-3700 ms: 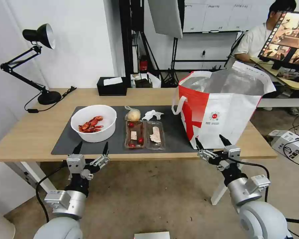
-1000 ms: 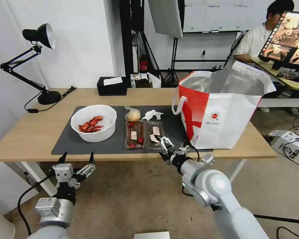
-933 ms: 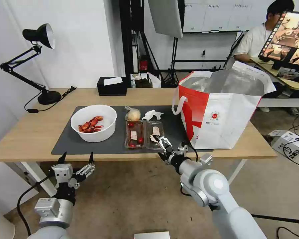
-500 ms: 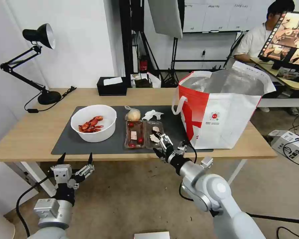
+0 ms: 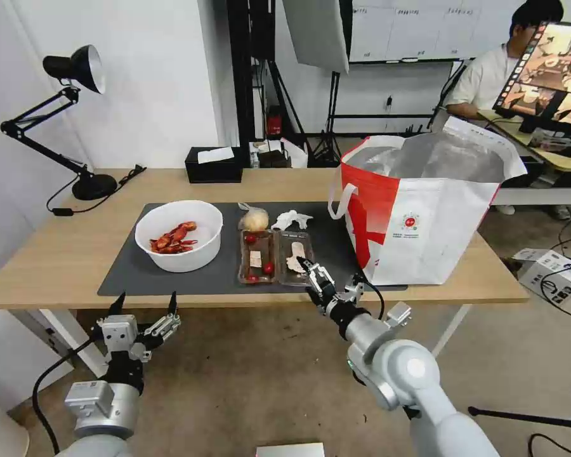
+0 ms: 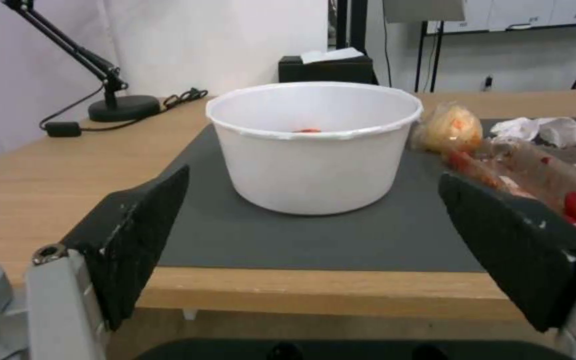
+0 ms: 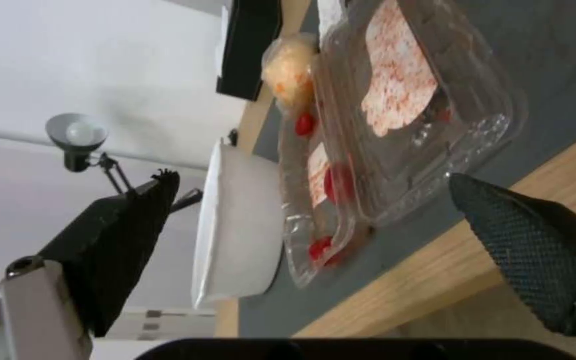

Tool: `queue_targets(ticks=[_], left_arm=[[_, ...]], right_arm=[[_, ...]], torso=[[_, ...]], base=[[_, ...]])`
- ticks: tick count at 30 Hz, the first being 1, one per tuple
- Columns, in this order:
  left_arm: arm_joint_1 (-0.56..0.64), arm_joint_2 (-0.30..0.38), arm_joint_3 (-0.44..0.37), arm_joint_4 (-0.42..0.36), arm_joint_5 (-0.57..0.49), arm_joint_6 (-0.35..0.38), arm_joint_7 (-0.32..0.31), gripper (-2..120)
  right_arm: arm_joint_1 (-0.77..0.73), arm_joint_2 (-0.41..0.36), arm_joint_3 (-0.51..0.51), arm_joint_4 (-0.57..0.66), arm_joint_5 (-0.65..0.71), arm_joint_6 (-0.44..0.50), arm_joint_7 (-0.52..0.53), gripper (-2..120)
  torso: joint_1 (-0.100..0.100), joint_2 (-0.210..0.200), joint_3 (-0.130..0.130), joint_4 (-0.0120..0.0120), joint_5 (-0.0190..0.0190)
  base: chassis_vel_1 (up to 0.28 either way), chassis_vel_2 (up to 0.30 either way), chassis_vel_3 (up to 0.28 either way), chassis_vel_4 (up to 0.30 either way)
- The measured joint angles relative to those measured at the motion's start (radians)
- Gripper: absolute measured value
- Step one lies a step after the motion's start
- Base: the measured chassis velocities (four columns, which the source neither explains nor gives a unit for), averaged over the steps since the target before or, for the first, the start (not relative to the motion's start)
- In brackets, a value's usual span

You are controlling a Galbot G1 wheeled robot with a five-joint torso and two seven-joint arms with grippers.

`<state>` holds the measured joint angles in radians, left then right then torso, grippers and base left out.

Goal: Pick up the trash from the table and place it into the takeout bag.

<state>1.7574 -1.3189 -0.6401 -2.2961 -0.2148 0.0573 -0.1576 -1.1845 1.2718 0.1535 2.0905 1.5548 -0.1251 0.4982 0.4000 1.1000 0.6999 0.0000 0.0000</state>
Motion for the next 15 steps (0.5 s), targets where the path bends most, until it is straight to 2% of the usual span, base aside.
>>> queue_targets(ticks=[6, 15], left_arm=[[0.010, 0.003, -0.002, 0.000, 0.006, -0.002, 0.000, 100], [0.010, 0.002, -0.001, 0.006, 0.012, 0.001, 0.000, 100]], right_arm=[[0.015, 0.010, -0.020, 0.022, -0.032, 0.016, 0.058, 100], [0.041, 0.014, -0.025, 0.000, 0.027, 0.007, 0.109, 100]], torso=[[0.000, 0.000, 0.000, 0.0000, 0.0000], [0.000, 0.000, 0.000, 0.0000, 0.0000]], base=[[0.000, 0.000, 0.000, 0.000], [0.000, 0.000, 0.000, 0.000]])
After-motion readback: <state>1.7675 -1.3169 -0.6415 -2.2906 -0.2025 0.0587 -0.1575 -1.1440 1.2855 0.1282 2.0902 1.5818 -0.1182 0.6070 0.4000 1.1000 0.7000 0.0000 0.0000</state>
